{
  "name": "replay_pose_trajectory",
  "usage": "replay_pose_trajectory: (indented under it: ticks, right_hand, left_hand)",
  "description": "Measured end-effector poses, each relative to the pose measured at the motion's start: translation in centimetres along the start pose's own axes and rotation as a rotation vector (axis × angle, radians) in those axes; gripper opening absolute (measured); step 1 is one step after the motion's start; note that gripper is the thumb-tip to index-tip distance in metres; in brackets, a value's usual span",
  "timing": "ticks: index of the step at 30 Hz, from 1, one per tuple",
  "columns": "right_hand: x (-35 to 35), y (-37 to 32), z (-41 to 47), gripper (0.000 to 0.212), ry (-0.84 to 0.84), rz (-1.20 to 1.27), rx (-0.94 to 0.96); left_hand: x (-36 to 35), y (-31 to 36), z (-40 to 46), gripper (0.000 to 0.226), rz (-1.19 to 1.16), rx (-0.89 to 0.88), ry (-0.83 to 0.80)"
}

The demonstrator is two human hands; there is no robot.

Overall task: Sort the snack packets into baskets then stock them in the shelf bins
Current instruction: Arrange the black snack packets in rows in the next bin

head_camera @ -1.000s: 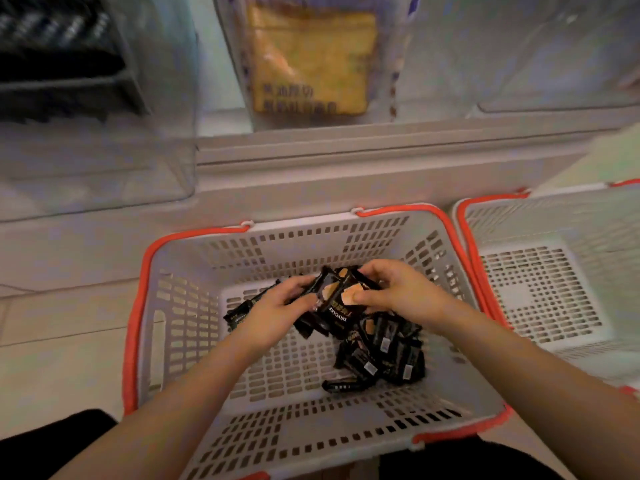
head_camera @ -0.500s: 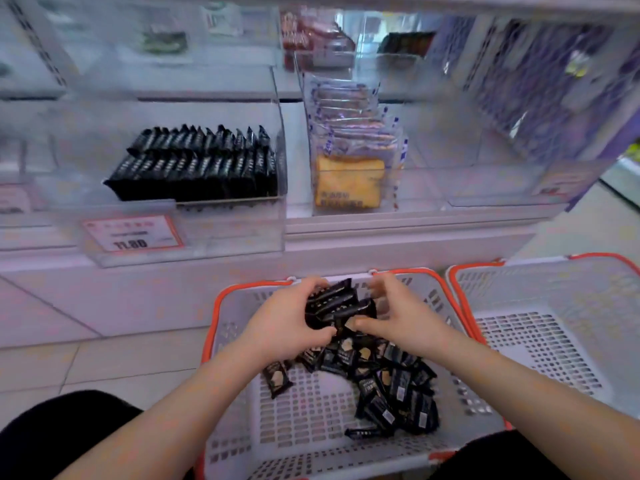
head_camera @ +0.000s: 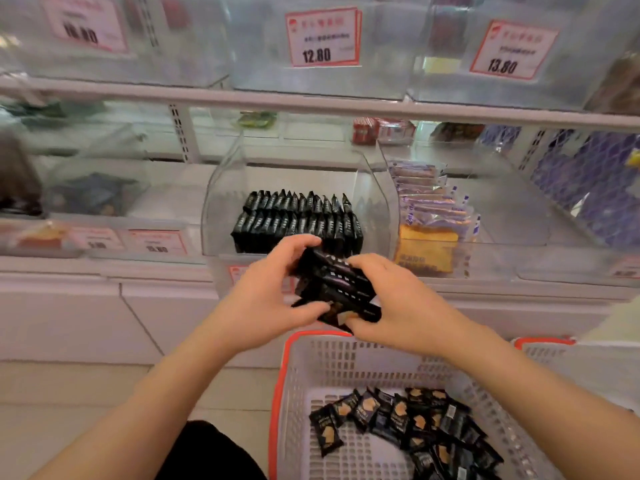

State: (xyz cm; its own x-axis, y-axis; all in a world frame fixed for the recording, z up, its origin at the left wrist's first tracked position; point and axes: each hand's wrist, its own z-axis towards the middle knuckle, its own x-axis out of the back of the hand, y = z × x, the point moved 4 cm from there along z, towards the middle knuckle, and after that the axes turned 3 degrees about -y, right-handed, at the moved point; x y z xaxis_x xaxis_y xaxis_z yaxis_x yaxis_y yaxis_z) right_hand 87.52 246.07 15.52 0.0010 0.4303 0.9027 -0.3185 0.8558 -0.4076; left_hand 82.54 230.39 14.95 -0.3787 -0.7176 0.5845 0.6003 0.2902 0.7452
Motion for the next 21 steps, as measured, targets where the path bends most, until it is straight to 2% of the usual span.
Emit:
replay_pose_trajectory:
  ticks: [3,5,7,9,11,13,15,17,20,21]
  right_hand:
    - [1.9,-1.4,3.6,0.043,0.078,0.114,-0.021]
    - [2.6,-1.7,6.3,0.032,0.133,0.203,-0.114]
    - [2.4,-1.6,9.3,0.024,0.145,0.227,-0.211]
    - [1.5,-1.7,12.1,0.026,0.073,0.171,-0.292]
    - [0.0,-1.9,14.3,0.030,-0.109,0.034,-0.351]
    - [-2.0,-2.0,15.9,0.032,-0.335,-0.057,-0.417]
    - [-3.6,-2.1,17.1,0.030,-0.486,-0.035,-0.477]
    - [-4.8,-2.5,17.9,0.033,-0.555,-0.052,-0.487]
    - [-6.1,-3.4,18.9,0.043,-0.586,-0.222,-0.387]
    - [-6.3,-3.6,19.0,0.046,-0.587,-0.188,-0.370]
  left_hand:
    - [3.2,-1.0,-0.3,0.061,-0.084,-0.007,0.281]
    - [5.2,-2.5,-0.9,0.057,-0.005,0.027,0.499]
    - [6.6,-4.6,-1.5,0.060,0.069,0.133,0.622]
    - [6.9,-6.8,-1.8,0.067,0.032,0.257,0.599]
    - [6.6,-8.6,-2.0,0.073,-0.056,0.323,0.512]
    - [6.1,-9.9,-2.1,0.070,-0.124,0.308,0.434]
    - [5.7,-10.6,-2.2,0.068,-0.140,0.257,0.410]
    - [5.5,-11.1,-2.2,0.067,-0.142,0.225,0.426]
    - [5.4,-11.7,-2.2,0.069,-0.153,0.202,0.448]
    - [5.4,-11.9,-2.2,0.070,-0.145,0.201,0.445]
